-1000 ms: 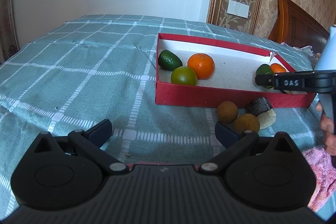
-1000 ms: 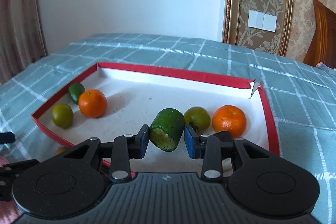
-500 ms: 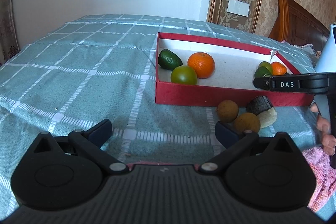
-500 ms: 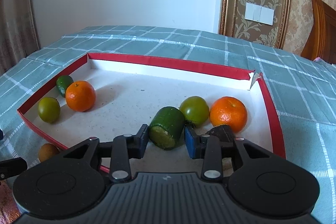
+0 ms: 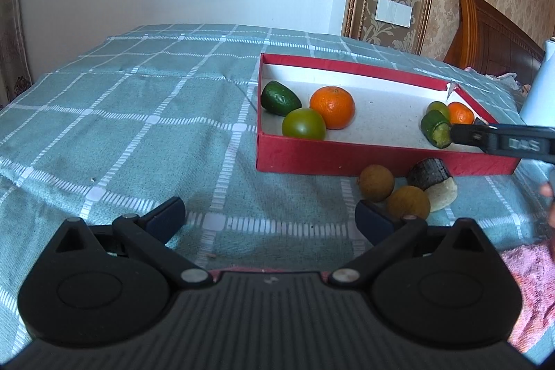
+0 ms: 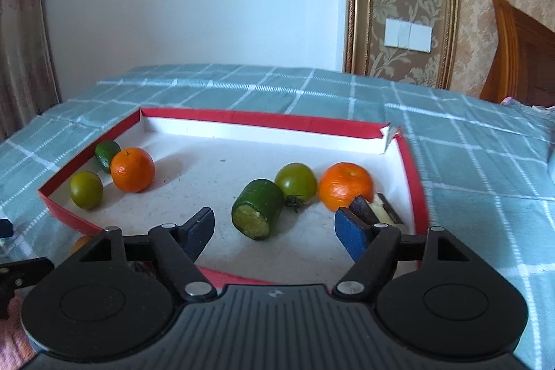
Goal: Organize fruits
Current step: 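Withdraw the right tool from the box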
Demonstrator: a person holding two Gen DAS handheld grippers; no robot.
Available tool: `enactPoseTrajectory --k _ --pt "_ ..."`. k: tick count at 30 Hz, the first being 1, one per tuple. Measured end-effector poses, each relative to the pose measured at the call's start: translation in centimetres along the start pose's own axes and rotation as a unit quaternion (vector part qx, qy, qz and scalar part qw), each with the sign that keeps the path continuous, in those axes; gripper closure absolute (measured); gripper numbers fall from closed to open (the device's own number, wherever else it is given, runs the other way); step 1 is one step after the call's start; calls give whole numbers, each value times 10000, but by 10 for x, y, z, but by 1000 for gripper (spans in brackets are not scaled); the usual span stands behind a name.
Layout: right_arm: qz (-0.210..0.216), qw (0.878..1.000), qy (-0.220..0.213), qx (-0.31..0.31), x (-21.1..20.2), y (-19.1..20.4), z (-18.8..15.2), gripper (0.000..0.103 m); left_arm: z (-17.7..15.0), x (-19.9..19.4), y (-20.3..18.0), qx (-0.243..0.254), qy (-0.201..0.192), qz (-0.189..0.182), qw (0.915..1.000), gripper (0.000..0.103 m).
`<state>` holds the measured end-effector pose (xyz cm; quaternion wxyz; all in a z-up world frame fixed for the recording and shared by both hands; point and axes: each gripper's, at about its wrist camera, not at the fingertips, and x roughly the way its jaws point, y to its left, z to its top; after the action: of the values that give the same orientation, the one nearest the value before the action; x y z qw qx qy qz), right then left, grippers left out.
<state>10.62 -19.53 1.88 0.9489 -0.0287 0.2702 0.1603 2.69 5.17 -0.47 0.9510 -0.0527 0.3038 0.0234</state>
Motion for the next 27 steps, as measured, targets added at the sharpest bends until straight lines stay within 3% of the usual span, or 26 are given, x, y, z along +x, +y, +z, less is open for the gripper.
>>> enactPoseTrajectory --k 7,9,12,22,27 --pt "114 9990 -305 308 -43 -18 -21 26 0 -1 1 -19 -9 -13 10000 0" --pt "42 9987 -348 371 -51 -21 -25 18 0 -1 1 -27 -13 -17 10000 0" --pt "52 9984 -315 468 -57 -27 -31 18 0 -1 1 -16 -8 -9 10000 0" --pt "-307 9975 420 479 -40 -33 -43 18 -1 1 -5 138 58 111 9998 0" --pt "-335 9974 495 397 -38 -31 -46 10 -1 2 -8 233 92 180 9995 0"
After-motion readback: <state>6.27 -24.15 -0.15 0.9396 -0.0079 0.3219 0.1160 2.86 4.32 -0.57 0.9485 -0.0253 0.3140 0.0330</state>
